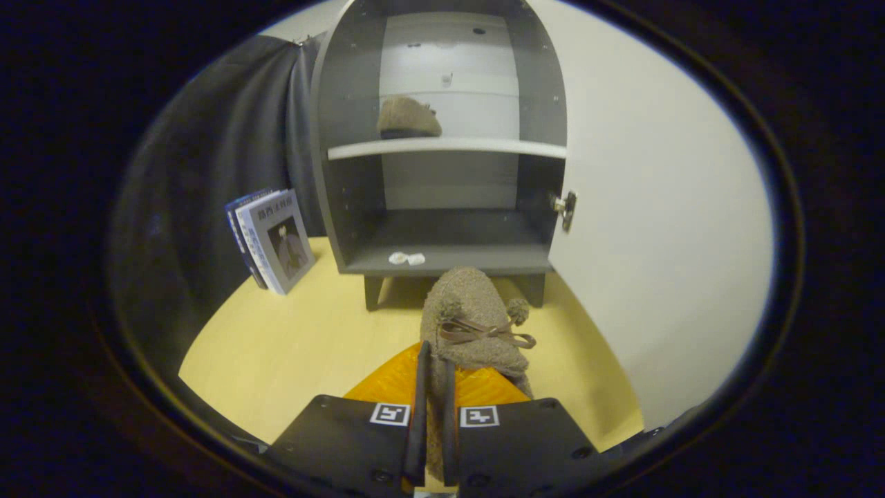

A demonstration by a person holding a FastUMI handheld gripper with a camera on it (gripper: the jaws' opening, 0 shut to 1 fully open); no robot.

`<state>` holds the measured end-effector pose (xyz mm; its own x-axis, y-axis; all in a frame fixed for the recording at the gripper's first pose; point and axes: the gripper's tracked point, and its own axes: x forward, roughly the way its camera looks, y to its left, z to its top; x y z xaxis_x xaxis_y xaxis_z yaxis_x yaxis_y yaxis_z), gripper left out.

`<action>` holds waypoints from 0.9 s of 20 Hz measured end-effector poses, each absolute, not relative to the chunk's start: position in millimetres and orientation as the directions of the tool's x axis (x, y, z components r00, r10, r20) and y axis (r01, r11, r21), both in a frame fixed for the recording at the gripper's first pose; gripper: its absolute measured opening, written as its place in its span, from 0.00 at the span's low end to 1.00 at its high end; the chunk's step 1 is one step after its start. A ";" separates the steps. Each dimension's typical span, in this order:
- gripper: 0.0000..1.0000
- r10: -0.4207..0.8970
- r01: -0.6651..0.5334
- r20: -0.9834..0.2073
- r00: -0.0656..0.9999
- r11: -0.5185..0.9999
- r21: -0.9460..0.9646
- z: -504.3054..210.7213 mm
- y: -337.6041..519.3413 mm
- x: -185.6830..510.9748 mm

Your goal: Open the shoe cabinet door, grab the shoes and put them into the shoe cabinet, then close the shoe cabinet door.

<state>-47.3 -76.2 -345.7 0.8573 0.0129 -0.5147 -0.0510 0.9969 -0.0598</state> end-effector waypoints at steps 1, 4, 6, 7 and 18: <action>0.12 0.023 -0.059 -0.485 0.874 0.996 -0.060 -324.4 -76.1 -41.5; 0.12 0.052 -0.080 -0.407 0.912 0.995 -0.052 -264.2 -78.1 -24.6; 0.12 0.065 -0.090 -0.342 0.938 0.994 -0.059 -227.5 -78.8 -12.1; 0.12 0.070 -0.095 -0.314 0.947 0.993 -0.067 -211.3 -79.2 -7.2; 0.12 0.035 -0.055 -0.135 0.990 0.987 -0.149 -137.5 -70.7 129.8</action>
<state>129.8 -70.7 -137.5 0.9902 0.0349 -0.1349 -0.0551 0.9873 -0.1488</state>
